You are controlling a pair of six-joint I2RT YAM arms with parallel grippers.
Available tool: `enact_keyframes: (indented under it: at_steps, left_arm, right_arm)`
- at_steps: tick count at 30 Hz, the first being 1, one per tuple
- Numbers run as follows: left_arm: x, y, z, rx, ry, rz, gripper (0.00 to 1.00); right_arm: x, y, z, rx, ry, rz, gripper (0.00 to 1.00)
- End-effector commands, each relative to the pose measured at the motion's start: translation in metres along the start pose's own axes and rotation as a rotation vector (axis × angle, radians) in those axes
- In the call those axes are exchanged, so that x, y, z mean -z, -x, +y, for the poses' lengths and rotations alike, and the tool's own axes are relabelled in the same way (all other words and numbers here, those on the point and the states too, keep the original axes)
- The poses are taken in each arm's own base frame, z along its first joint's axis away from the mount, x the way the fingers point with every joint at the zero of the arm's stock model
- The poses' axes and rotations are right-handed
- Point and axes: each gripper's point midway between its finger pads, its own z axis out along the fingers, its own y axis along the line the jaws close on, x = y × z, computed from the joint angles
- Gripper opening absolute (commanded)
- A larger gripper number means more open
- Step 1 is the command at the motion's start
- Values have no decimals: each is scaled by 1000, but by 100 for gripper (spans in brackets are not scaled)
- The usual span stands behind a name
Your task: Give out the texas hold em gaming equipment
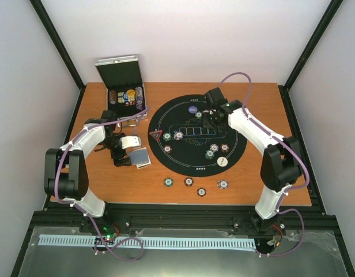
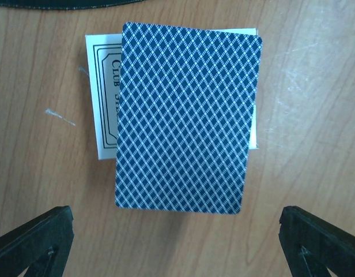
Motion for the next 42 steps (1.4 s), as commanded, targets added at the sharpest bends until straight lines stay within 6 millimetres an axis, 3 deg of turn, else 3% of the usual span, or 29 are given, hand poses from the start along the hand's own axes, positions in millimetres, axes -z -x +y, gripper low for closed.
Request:
enact_keyframes:
  at_steps: [1, 11, 38, 42]
  left_arm:
    - [-6, 9, 14, -135, 54, -6, 100]
    - [-24, 16, 5, -284, 75, -4, 100]
    - [-52, 9, 20, -237, 46, 50, 100]
    - [-54, 10, 23, -228, 56, 47, 95]
  right_arm:
    - [29, 7, 13, -21, 50, -64, 61]
    - [34, -19, 43, 4, 121, -52, 62]
    - [33, -49, 72, 17, 188, -18, 62]
    - [32, -53, 74, 9, 201, -13, 62]
